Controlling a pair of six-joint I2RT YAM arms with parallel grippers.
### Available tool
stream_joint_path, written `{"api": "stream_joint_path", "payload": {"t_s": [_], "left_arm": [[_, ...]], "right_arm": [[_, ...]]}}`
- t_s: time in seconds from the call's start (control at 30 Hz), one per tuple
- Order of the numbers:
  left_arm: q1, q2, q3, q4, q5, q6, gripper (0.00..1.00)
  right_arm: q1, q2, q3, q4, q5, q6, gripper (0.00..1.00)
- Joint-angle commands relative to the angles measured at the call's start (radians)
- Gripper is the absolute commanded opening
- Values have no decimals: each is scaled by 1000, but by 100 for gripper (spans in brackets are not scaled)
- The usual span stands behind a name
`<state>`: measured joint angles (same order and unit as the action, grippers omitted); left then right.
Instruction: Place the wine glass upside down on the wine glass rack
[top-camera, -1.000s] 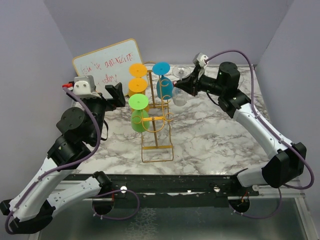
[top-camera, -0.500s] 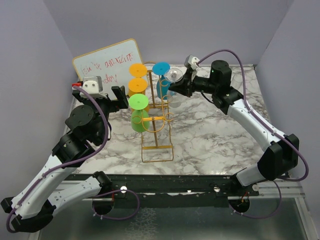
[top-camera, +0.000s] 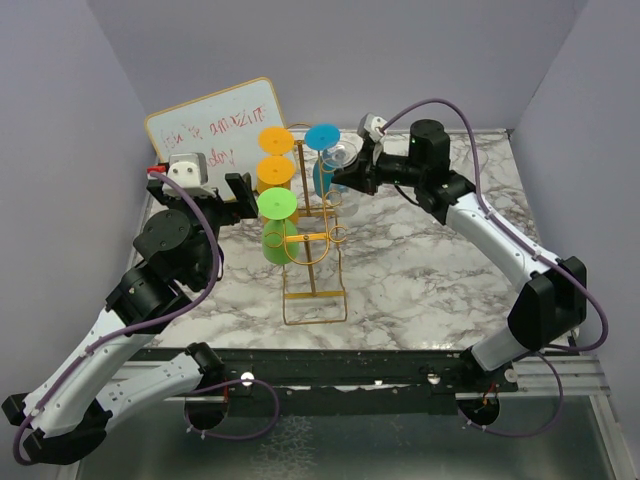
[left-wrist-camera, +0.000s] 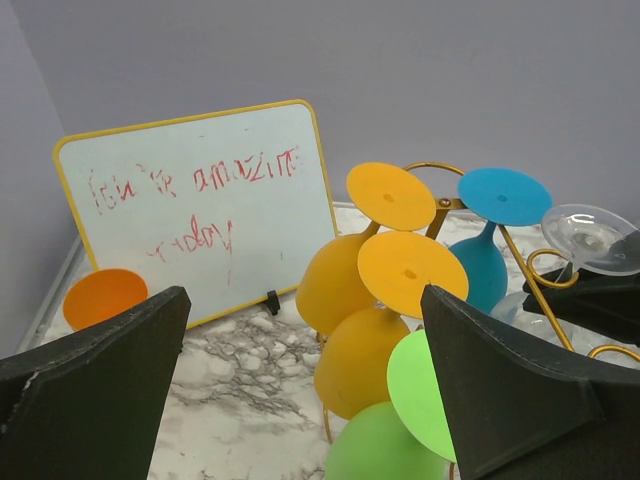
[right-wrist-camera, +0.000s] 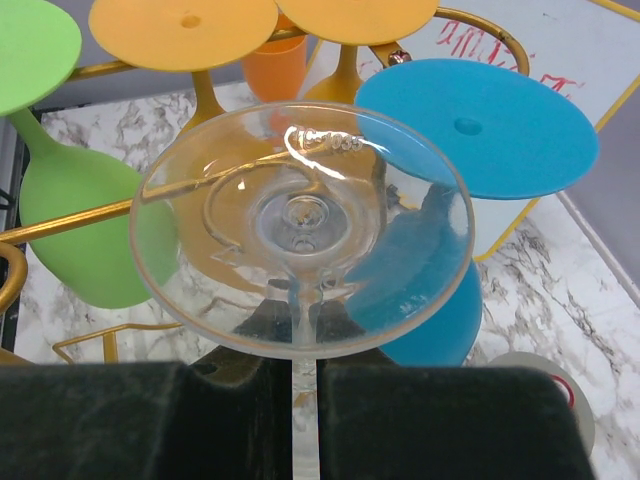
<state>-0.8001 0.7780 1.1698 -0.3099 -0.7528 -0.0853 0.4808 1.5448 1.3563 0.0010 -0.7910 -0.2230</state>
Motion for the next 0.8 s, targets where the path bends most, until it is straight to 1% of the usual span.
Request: {"api": "stream_joint_path", "payload": {"t_s": [0.0, 0.5, 0.77], "left_arm": [[-2, -4, -16, -11, 0, -1, 99], [-2, -4, -18, -13, 13, 1, 99], [-2, -7, -18, -17, 12, 1, 99]], "right_arm": [[15, 11, 43, 1, 3, -32, 1], [34, 2, 13, 3, 23, -48, 2], [45, 30, 24, -27, 64, -60, 10]]}}
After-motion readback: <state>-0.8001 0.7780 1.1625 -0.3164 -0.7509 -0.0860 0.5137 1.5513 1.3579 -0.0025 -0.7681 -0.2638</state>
